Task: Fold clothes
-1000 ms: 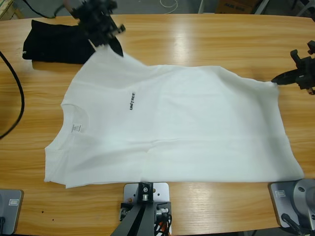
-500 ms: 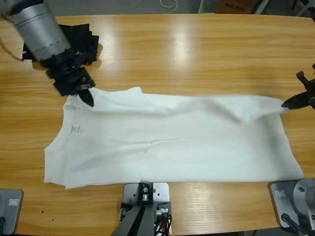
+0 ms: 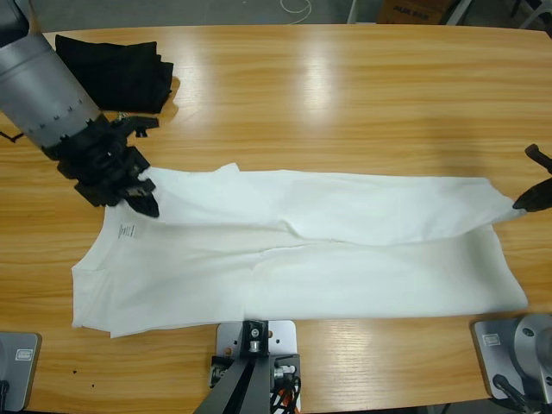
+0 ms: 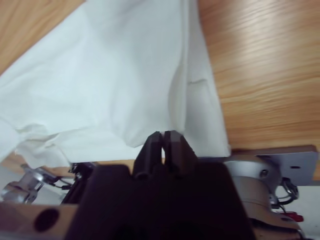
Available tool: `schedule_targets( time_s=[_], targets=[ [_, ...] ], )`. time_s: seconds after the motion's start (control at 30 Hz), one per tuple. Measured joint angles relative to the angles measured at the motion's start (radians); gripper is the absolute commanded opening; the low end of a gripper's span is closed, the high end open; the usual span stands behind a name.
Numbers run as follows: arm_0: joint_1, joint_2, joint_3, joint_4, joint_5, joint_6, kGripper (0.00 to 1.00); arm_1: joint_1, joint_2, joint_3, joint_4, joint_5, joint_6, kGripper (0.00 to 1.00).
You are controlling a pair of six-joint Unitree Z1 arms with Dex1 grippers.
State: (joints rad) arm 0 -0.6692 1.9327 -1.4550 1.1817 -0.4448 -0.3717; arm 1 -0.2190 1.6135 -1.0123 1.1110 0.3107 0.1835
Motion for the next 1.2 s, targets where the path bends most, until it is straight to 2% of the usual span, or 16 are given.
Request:
schedule_targets(
  time_s=[0.23,0.53,0.8,0.83,0.87,0.9,1.2],
  targets=[
    [-0.083,-0.052,0.04,-0.006,0.0,-0.068,0.0,0.0,-0.004,-0.007,-0.017,-0.095,0.0,0.0],
    [-0.106,-0.12,0.198,-0.084,0.0,-0.104,0.0,0.0,-0.004,-0.007,-0.018,-0.114,0.0,0.0],
    [-0.15,-0.12,0.214,-0.166,-0.001,-0.143,0.0,0.0,-0.004,-0.007,-0.018,-0.115,0.0,0.0],
    [-0.155,-0.12,0.214,-0.171,-0.002,-0.146,0.0,0.0,-0.004,-0.007,-0.018,-0.115,0.0,0.373],
    [-0.16,-0.12,0.214,-0.176,-0.003,-0.15,0.0,0.0,-0.004,-0.007,-0.018,-0.116,0.001,0.819],
    [-0.164,-0.12,0.214,-0.18,-0.003,-0.153,0.0,0.0,-0.004,-0.007,-0.018,-0.121,0.005,0.995],
    [-0.171,-0.118,0.214,-0.19,-0.004,-0.166,0.0,0.0,-0.008,-0.035,0.031,-0.249,0.112,1.0]
  ],
)
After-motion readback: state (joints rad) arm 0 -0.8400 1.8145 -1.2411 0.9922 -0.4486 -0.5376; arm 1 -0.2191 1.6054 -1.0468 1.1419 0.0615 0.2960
